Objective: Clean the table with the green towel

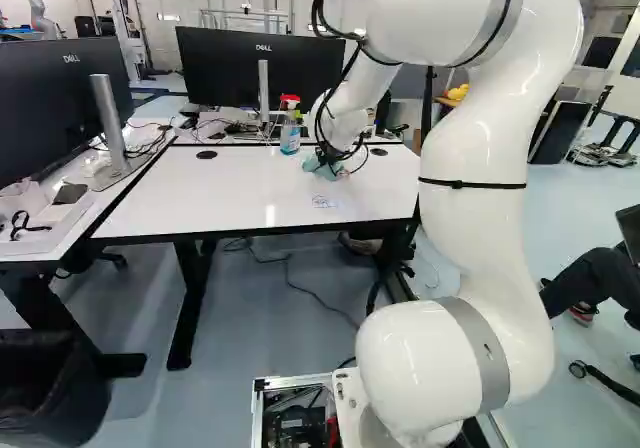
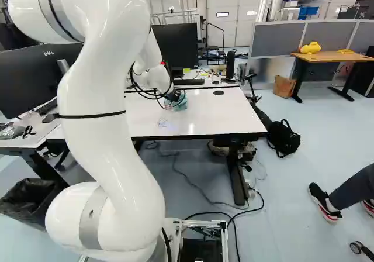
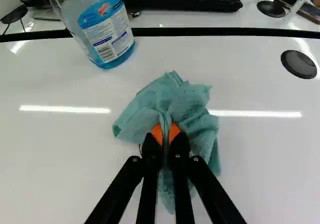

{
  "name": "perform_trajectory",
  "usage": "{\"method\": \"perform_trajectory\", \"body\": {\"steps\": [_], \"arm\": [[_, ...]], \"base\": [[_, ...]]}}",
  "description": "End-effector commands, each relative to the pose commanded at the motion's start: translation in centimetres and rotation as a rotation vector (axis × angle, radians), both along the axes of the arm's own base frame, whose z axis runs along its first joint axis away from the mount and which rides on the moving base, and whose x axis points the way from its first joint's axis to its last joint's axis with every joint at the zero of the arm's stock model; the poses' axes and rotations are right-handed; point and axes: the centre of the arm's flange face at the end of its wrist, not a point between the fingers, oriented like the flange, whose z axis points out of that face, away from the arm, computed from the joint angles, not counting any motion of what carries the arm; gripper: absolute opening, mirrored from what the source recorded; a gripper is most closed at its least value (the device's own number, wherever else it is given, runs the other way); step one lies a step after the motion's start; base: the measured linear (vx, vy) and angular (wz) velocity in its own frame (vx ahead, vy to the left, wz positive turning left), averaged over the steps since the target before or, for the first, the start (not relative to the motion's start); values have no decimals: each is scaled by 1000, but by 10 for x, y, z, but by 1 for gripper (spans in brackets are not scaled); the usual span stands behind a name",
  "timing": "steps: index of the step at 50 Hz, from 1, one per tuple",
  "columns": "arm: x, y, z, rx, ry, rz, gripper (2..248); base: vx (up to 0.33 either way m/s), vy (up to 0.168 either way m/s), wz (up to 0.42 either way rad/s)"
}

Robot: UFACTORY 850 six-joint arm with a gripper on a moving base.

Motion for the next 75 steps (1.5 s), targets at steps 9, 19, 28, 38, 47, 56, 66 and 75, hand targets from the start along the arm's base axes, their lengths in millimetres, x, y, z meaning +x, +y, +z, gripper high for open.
{"method": "perform_trajectory", "body": {"steps": [9, 19, 28, 38, 47, 56, 66, 75], "arm": [[-9, 14, 1, 0, 5, 25, 35], [-23, 27, 2, -1, 12, 49, 35], [-35, 33, 2, -2, 19, 62, 35], [-54, 34, 3, -3, 28, 69, 35], [-72, 33, 4, -3, 36, 72, 35], [-87, 28, 5, -4, 43, 65, 35], [-93, 14, 5, -4, 46, 38, 35], [-92, -1, 5, -3, 46, 8, 35]], "base": [[0, 0, 0], [0, 0, 0], [0, 0, 0], [0, 0, 0], [0, 0, 0], [0, 0, 0], [0, 0, 0], [0, 0, 0]]}}
